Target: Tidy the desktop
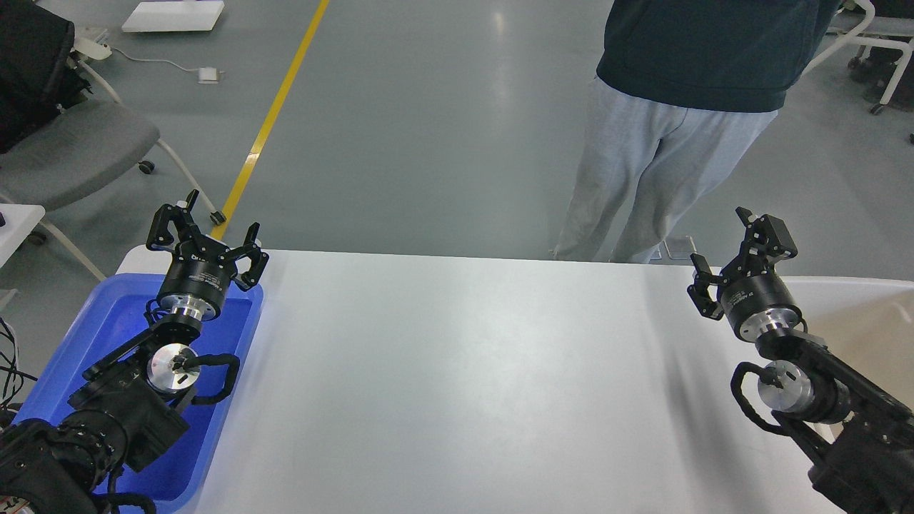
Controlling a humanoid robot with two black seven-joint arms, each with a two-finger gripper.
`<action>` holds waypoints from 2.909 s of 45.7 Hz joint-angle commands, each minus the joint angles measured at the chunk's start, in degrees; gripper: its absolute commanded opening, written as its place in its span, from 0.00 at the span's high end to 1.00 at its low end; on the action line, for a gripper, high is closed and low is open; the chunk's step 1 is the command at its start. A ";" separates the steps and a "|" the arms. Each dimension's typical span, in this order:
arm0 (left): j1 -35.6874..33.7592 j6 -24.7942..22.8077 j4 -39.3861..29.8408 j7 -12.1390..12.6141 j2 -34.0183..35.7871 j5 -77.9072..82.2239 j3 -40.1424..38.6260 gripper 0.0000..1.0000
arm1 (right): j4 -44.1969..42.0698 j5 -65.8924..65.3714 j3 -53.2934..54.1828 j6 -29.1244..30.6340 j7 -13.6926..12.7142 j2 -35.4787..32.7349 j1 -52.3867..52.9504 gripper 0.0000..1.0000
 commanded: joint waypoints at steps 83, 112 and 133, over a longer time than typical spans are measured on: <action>0.00 -0.15 -0.09 0.01 -0.01 0.06 -0.09 0.00 | 12.94 -9.34 -16.17 8.31 -1.48 -27.47 0.41 0.00; 0.00 -0.15 -0.09 0.01 -0.01 0.06 0.00 0.00 | 34.84 -72.01 -45.79 8.04 -1.49 -45.15 7.97 0.00; 0.00 -0.15 -0.09 0.01 -0.01 0.06 0.00 0.00 | 35.02 -70.01 -63.54 9.18 -13.32 -38.74 22.47 0.00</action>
